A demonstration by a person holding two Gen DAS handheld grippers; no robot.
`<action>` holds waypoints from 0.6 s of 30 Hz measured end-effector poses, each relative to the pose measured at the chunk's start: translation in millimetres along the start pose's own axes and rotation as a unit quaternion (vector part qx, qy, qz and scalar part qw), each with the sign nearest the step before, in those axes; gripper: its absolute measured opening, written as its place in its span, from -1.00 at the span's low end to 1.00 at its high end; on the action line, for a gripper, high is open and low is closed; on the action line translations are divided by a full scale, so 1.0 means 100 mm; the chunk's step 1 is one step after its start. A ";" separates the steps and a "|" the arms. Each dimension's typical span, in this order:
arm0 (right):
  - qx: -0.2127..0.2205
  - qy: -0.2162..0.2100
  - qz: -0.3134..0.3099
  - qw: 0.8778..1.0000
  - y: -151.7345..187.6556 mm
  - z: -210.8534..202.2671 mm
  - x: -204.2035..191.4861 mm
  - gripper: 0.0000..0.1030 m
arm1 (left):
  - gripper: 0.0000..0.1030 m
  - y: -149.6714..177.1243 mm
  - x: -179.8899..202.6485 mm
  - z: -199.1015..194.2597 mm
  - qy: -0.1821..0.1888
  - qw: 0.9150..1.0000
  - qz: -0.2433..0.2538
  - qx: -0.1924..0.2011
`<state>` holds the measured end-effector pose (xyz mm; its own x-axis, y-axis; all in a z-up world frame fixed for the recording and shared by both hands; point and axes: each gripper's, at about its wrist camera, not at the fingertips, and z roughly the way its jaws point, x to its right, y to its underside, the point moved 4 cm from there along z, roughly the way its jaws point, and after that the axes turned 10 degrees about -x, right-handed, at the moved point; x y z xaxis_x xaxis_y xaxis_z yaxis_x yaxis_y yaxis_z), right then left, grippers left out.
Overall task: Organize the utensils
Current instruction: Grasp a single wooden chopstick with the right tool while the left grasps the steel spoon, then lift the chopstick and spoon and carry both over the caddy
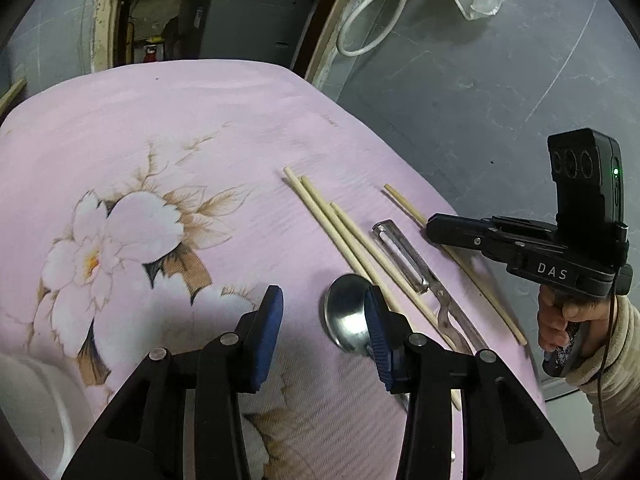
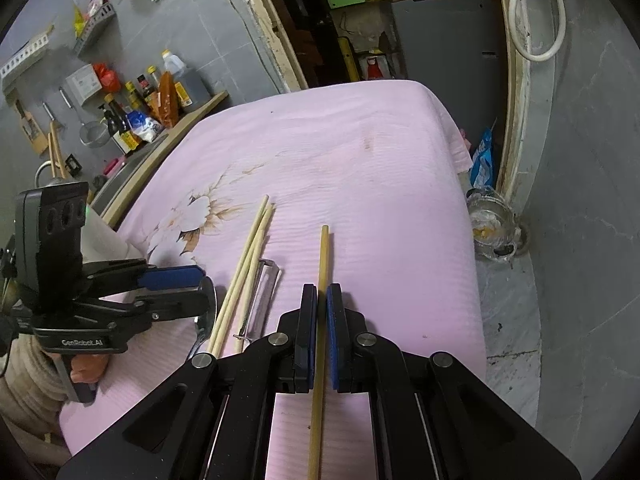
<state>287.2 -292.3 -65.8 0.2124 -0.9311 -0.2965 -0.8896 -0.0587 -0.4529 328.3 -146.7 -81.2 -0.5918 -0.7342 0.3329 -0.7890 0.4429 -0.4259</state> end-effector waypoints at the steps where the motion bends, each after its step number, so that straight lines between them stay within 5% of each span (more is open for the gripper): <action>1: -0.001 -0.002 0.001 1.000 0.00 0.01 0.00 -0.93 | -0.31 -0.01 0.01 0.01 -0.001 1.000 0.003 -0.001; 3: -0.004 -0.006 0.003 1.000 -0.02 0.04 0.01 -0.93 | -0.54 -0.01 0.03 0.03 -0.003 1.000 0.009 -0.004; 4: -0.007 -0.010 0.006 1.000 -0.03 0.06 0.01 -0.93 | -0.85 0.00 0.04 0.07 0.000 1.000 0.012 -0.011; 18: -0.111 0.083 -0.086 0.987 -0.19 0.24 -0.22 -0.91 | -1.00 0.09 0.20 -0.07 -0.024 0.999 0.032 0.020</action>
<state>309.3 -261.9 -71.2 0.3149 -0.9456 -0.0817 -0.9168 -0.2808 -0.2840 308.5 -153.5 -72.8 -0.6313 -0.7292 0.2642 -0.7422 0.4690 -0.4788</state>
